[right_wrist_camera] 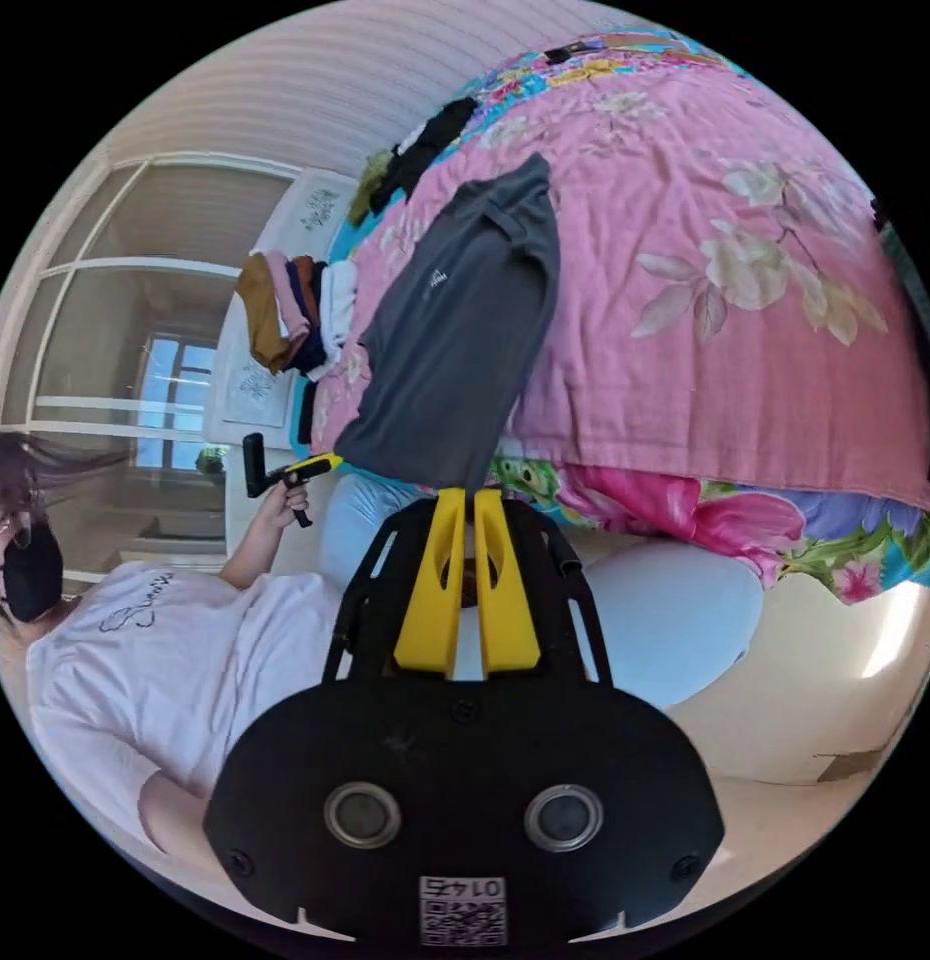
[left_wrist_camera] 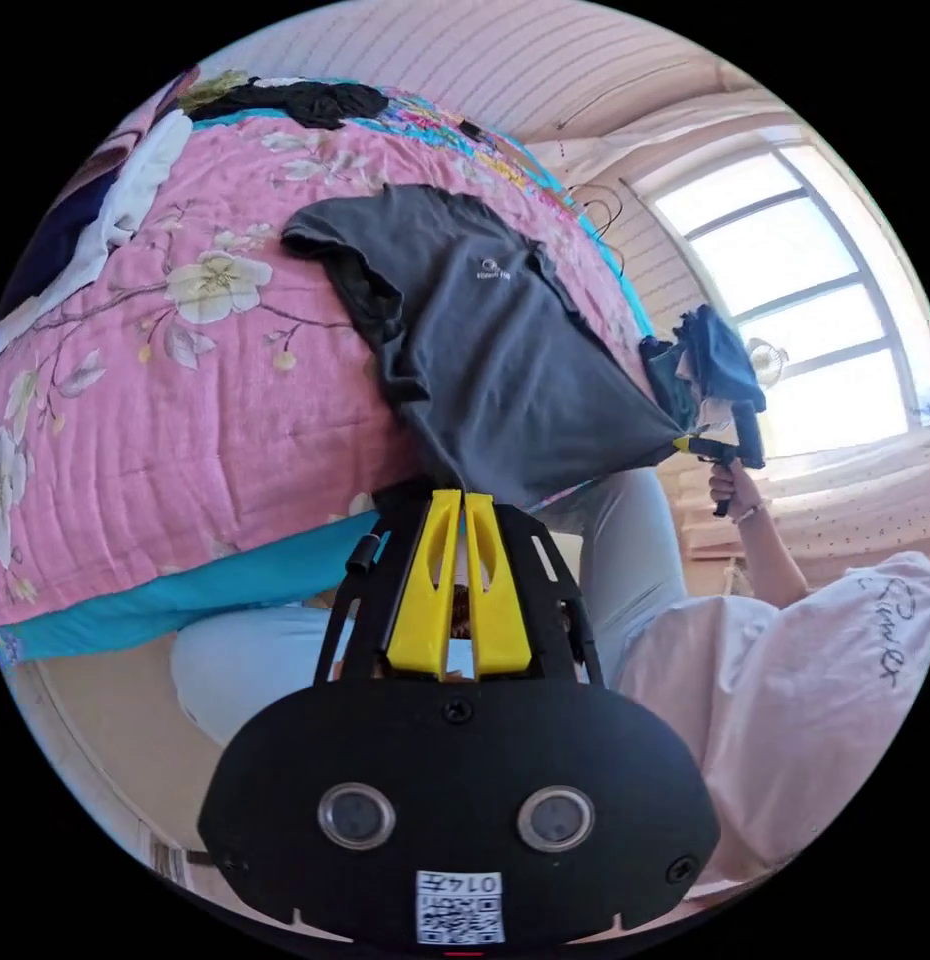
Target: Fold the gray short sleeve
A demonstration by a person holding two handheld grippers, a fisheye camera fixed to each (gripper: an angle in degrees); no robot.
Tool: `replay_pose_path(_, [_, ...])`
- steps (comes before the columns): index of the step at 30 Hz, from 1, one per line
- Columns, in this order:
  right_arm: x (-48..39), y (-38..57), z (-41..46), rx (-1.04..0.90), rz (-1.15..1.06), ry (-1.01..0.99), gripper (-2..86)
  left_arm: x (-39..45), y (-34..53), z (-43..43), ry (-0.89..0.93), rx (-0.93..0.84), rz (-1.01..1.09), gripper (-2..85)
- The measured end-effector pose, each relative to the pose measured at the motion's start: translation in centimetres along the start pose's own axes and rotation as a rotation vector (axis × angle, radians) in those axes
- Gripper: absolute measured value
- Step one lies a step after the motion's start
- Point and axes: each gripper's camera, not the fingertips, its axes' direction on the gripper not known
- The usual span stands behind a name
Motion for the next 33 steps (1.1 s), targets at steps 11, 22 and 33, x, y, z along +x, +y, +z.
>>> replay_pose_path(11, [3.0,-5.1,-0.4,0.099,0.099,0.139,0.6,-0.5,-3.7,-2.6,-0.14,0.086,-0.14,5.4])
replay_pose_path(22, [4.1,-1.0,-1.8,0.107,0.133,0.086,0.6,2.4,0.8,-1.3,-0.093,-0.002,-0.114,0.2])
replay_pose_path(33, [-4.1,8.2,-13.6,0.393,-0.261,-0.338,0.5,9.2,14.4,-24.2,0.377,0.523,0.214,-0.9])
